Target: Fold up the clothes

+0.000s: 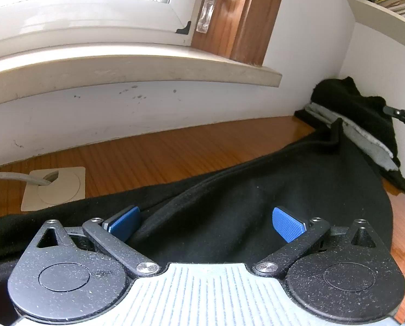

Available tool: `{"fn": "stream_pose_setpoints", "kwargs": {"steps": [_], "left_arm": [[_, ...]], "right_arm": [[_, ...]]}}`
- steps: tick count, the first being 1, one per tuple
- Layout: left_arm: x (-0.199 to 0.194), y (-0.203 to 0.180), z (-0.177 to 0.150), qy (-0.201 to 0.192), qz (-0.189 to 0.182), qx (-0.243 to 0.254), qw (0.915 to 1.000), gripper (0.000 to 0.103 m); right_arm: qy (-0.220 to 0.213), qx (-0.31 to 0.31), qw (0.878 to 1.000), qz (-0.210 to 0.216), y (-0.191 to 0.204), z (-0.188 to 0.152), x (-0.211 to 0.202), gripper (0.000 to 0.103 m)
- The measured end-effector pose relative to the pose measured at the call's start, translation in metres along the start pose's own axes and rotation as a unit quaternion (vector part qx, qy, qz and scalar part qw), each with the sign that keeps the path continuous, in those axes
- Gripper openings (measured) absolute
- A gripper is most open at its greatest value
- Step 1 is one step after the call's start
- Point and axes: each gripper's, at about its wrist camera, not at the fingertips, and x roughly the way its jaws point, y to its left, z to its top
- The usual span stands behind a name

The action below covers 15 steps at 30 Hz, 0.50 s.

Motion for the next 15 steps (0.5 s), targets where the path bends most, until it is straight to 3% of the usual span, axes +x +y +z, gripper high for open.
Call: {"fn": "stream_pose_setpoints", "kwargs": {"steps": [4, 5, 6, 8, 13, 15], "left_arm": [[-0.001, 0.001, 0.0, -0.001, 0.001, -0.002, 1.0, 0.103], [-0.001, 0.001, 0.0, -0.001, 0.001, -0.001, 1.0, 0.103], [-0.001, 0.001, 0.0, 0.0, 0.001, -0.001, 1.0, 0.103], [-0.001, 0.001, 0.0, 0.0, 0.001, -0.001, 1.0, 0.103], [-0.001, 0.001, 0.0, 0.0, 0.0, -0.003, 1.0, 0.103], [-0.001, 0.001, 0.0, 0.0, 0.0, -0.004, 1.0, 0.103]], "right_arm": [[0.056, -0.015, 0.997, -0.047, -0.007, -0.021, 0.013, 0.01], [0.067, -0.008, 0.996, -0.057, -0.012, -0.028, 0.014, 0.019], [0.079, 0.0, 0.995, -0.065, -0.016, -0.035, 0.014, 0.033], [0.103, 0.015, 0.991, -0.082, -0.026, -0.049, 0.016, 0.042], [0.138, 0.034, 0.984, -0.104, -0.035, -0.071, 0.023, 0.043], [0.133, 0.038, 0.986, -0.093, -0.035, -0.073, 0.025, 0.041]]}}
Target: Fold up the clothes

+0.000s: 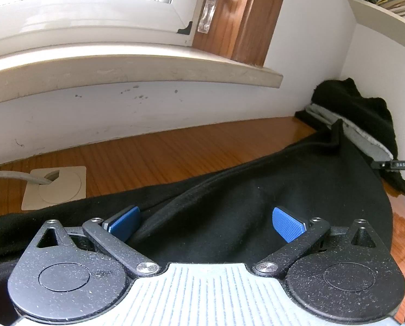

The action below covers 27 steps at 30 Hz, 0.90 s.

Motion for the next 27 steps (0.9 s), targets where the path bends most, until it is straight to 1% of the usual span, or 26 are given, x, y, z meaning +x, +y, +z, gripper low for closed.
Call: {"fn": "stream_pose_setpoints", "kwargs": {"steps": [1, 2, 3, 4, 6, 8, 13, 16, 17, 18, 20, 21, 23, 24, 25, 27], "left_arm": [[0.0, 0.0, 0.0, 0.0, 0.0, 0.0, 1.0, 0.103], [0.0, 0.0, 0.0, 0.0, -0.001, -0.001, 1.0, 0.103], [0.0, 0.0, 0.0, 0.0, -0.001, -0.001, 1.0, 0.103], [0.0, 0.001, 0.0, 0.0, -0.001, -0.001, 1.0, 0.103], [0.001, 0.001, 0.0, -0.001, -0.001, -0.001, 1.0, 0.103], [0.001, 0.0, 0.0, -0.001, 0.0, -0.001, 1.0, 0.103], [0.001, 0.001, -0.001, -0.002, 0.0, -0.002, 1.0, 0.103], [-0.001, 0.002, -0.002, -0.005, 0.001, -0.005, 1.0, 0.103], [-0.001, 0.003, -0.002, -0.006, 0.001, -0.008, 0.9999, 0.103], [-0.002, 0.004, -0.002, -0.008, 0.001, -0.011, 0.9999, 0.103], [-0.002, 0.005, -0.001, -0.009, 0.003, -0.016, 0.9998, 0.103], [-0.002, 0.005, -0.001, -0.009, 0.003, -0.015, 0.9998, 0.103], [-0.001, 0.004, -0.001, -0.007, 0.005, -0.012, 0.9999, 0.103], [0.0, 0.004, -0.001, -0.006, 0.005, -0.012, 0.9999, 0.103], [0.0, 0.004, 0.0, -0.005, 0.005, -0.012, 0.9999, 0.103], [0.001, 0.004, 0.0, -0.004, 0.005, -0.012, 0.9999, 0.103]], "right_arm": [[-0.004, 0.001, 1.0, 0.009, 0.0, 0.0, 0.001, 0.038], [-0.009, -0.003, 1.0, 0.015, 0.001, 0.001, 0.001, 0.023], [-0.015, -0.011, 1.0, 0.02, 0.003, 0.002, 0.001, 0.006], [-0.02, -0.019, 0.999, 0.028, 0.006, 0.004, 0.0, 0.003], [-0.038, -0.032, 0.998, 0.042, 0.014, 0.01, -0.004, 0.003], [-0.061, -0.034, 0.995, 0.065, 0.023, 0.018, -0.013, 0.003], [-0.131, -0.049, 0.986, 0.09, 0.054, 0.052, -0.044, 0.002], [-0.18, -0.06, 0.978, 0.088, 0.063, 0.076, -0.072, 0.002], [-0.192, -0.059, 0.976, 0.083, 0.06, 0.082, -0.081, 0.002], [-0.194, -0.056, 0.977, 0.074, 0.054, 0.083, -0.087, 0.002], [-0.179, -0.048, 0.982, 0.049, 0.033, 0.073, -0.095, 0.002], [-0.155, -0.042, 0.986, 0.039, 0.02, 0.064, -0.093, 0.002], [-0.069, -0.026, 0.997, 0.031, -0.008, 0.035, -0.075, 0.004], [-0.034, -0.023, 0.999, 0.022, -0.017, 0.02, -0.067, 0.01], [-0.018, -0.022, 1.0, 0.014, -0.024, 0.01, -0.063, 0.012], [-0.011, -0.015, 1.0, 0.007, -0.033, -0.001, -0.06, 0.018]]}}
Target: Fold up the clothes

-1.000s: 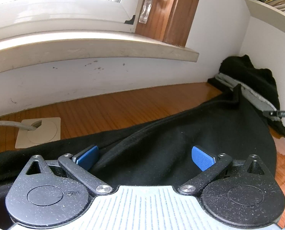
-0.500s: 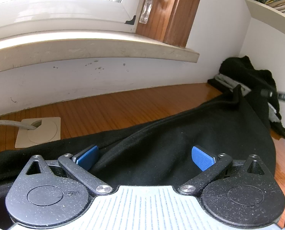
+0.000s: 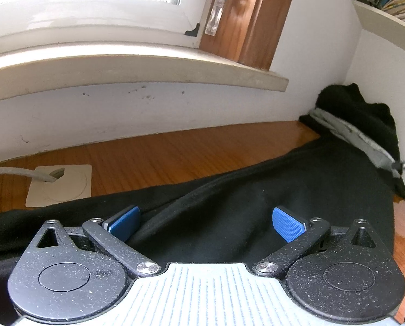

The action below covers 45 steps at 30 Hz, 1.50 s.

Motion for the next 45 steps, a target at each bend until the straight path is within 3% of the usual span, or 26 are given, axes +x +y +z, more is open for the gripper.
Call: {"fn": "stream_pose_setpoints", "kwargs": {"steps": [6, 10, 13, 15, 16, 19, 23, 25, 28, 30, 31, 35, 40, 45], "left_arm": [[0.004, -0.002, 0.001, 0.006, 0.009, 0.007, 0.9999, 0.103], [0.007, -0.011, 0.007, 0.013, 0.035, 0.049, 0.9981, 0.103], [0.01, -0.015, 0.014, 0.026, 0.049, 0.101, 0.9933, 0.095], [0.013, -0.01, 0.017, 0.036, 0.053, 0.117, 0.9911, 0.081], [0.014, -0.008, 0.018, 0.041, 0.055, 0.124, 0.9899, 0.069], [0.015, -0.001, 0.018, 0.051, 0.046, 0.139, 0.9879, 0.061], [0.01, 0.004, 0.016, 0.041, 0.036, 0.141, 0.9884, 0.023], [0.006, 0.004, 0.014, 0.034, 0.035, 0.139, 0.9891, 0.016], [0.001, -0.003, 0.009, 0.017, 0.037, 0.172, 0.9843, 0.014], [0.0, -0.006, 0.007, 0.015, 0.038, 0.175, 0.9837, 0.009], [0.0, -0.007, 0.006, 0.015, 0.038, 0.176, 0.9836, 0.004], [-0.011, -0.008, 0.006, -0.009, 0.036, 0.168, 0.9851, 0.003], [-0.053, -0.014, 0.014, -0.071, 0.015, 0.148, 0.9862, 0.003], [-0.087, -0.005, 0.034, -0.12, 0.011, 0.117, 0.9858, 0.003]], "right_arm": [[-0.026, -0.013, 0.999, 0.041, 0.013, 0.027, 0.022, 0.041], [-0.019, -0.031, 0.997, 0.064, 0.035, 0.047, 0.058, 0.045], [-0.005, -0.056, 0.997, 0.054, 0.047, 0.055, 0.093, 0.047], [0.007, -0.061, 0.997, 0.042, 0.049, 0.057, 0.113, 0.048], [0.013, -0.057, 0.998, 0.04, 0.046, 0.057, 0.121, 0.048], [0.025, -0.047, 0.998, 0.034, 0.039, 0.055, 0.138, 0.05], [0.02, -0.041, 0.998, 0.052, 0.032, 0.052, 0.14, 0.053], [0.017, -0.045, 0.997, 0.056, 0.032, 0.05, 0.14, 0.052], [0.014, -0.053, 0.996, 0.074, 0.035, 0.049, 0.137, 0.046], [0.011, -0.065, 0.994, 0.085, 0.039, 0.049, 0.136, 0.012], [0.011, -0.066, 0.994, 0.089, 0.04, 0.049, 0.136, 0.01], [-0.022, -0.064, 0.994, 0.088, 0.043, 0.048, 0.125, 0.005], [-0.099, -0.04, 0.991, 0.076, 0.039, 0.056, 0.087, 0.004], [-0.136, -0.047, 0.986, 0.079, 0.049, 0.078, 0.068, 0.004]]}}
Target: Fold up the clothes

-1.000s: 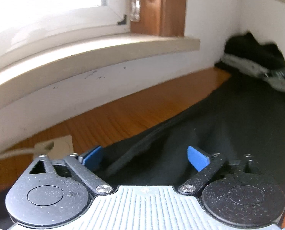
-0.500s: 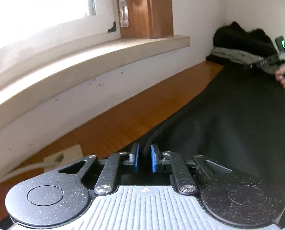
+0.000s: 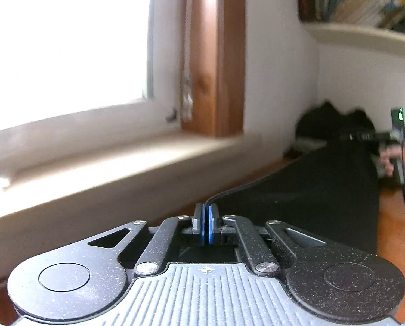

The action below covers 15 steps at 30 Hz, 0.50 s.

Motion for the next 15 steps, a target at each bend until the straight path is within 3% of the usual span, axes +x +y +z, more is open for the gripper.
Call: {"fn": "stream_pose_setpoints", "kwargs": {"steps": [2, 4, 5, 6, 7, 8, 10, 13, 15], "left_arm": [[0.011, 0.013, 0.002, 0.011, 0.024, -0.018, 0.9995, 0.003], [0.042, 0.021, -0.007, 0.074, 0.051, -0.016, 0.9958, 0.008], [0.054, 0.021, -0.014, 0.106, 0.063, -0.01, 0.9923, 0.009], [0.065, 0.02, -0.021, 0.136, 0.076, -0.003, 0.9878, 0.01], [0.067, 0.019, -0.027, 0.141, 0.08, 0.0, 0.9868, 0.018], [0.065, 0.02, -0.032, 0.136, 0.081, -0.004, 0.9874, 0.034], [0.059, 0.022, -0.037, 0.136, 0.086, -0.011, 0.987, 0.051], [0.05, 0.027, -0.041, 0.141, 0.085, -0.017, 0.9862, 0.053], [0.043, 0.03, -0.042, 0.142, 0.084, -0.019, 0.986, 0.065]], "right_arm": [[0.004, -0.015, 1.0, -0.015, 0.01, 0.01, 0.014, 0.005], [0.044, -0.031, 0.998, -0.028, 0.022, 0.015, 0.038, 0.019], [0.072, -0.036, 0.996, -0.028, 0.027, 0.014, 0.05, 0.031], [0.09, -0.04, 0.995, -0.026, 0.031, 0.011, 0.056, 0.033], [0.092, -0.045, 0.994, -0.027, 0.035, 0.008, 0.058, 0.034], [0.095, -0.047, 0.994, -0.022, 0.039, 0.003, 0.057, 0.038], [0.111, -0.04, 0.993, 0.006, 0.046, -0.009, 0.055, 0.046], [0.152, -0.049, 0.986, 0.051, 0.062, -0.029, 0.052, 0.047], [0.163, -0.057, 0.982, 0.073, 0.074, -0.042, 0.045, 0.048]]}}
